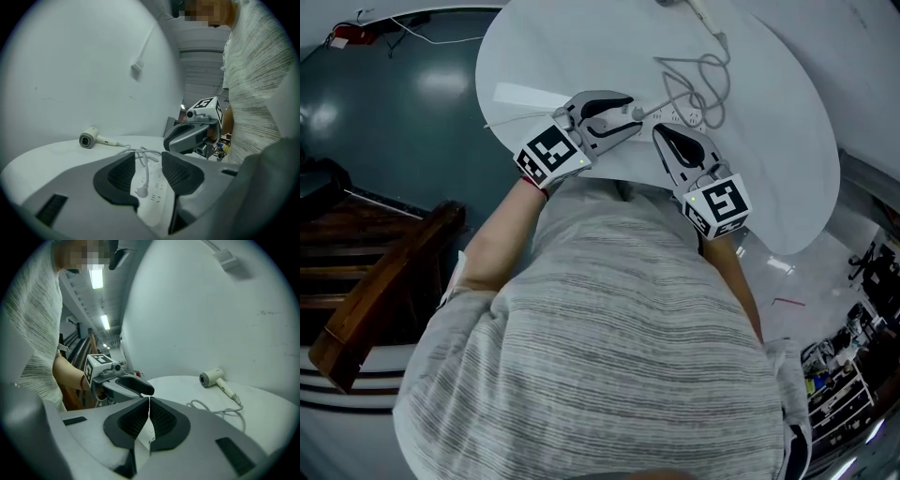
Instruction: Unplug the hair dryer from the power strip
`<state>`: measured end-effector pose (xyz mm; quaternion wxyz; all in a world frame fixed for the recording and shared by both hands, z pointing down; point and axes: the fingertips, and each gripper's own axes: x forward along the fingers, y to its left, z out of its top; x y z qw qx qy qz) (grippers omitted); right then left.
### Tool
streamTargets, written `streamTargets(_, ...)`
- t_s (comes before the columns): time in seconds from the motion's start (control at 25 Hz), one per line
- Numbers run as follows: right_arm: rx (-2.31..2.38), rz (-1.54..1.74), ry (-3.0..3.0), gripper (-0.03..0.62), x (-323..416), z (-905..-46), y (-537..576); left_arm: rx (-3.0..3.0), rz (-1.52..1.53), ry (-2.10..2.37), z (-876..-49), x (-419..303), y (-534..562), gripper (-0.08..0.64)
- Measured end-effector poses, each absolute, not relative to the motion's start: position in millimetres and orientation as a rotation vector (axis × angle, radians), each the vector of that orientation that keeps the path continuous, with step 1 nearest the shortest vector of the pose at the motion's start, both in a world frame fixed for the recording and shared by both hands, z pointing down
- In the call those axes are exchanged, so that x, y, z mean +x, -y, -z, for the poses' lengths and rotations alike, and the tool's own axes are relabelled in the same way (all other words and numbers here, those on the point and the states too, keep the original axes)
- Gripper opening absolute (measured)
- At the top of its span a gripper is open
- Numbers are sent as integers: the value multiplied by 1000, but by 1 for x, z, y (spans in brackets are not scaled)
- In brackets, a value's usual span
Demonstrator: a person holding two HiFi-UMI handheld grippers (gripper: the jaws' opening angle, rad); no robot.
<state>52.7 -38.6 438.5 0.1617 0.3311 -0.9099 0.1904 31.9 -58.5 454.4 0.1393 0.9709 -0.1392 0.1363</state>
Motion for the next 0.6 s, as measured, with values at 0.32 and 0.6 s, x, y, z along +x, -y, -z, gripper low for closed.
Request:
streamTargets(0.32,960,-546,2595,26,55,-439,39,2871,-653,321,-485,40,47,313)
streamTargets(0.6,983,-557,2587,26,58,-439,38,2886,-822,245,-508,48,38,365)
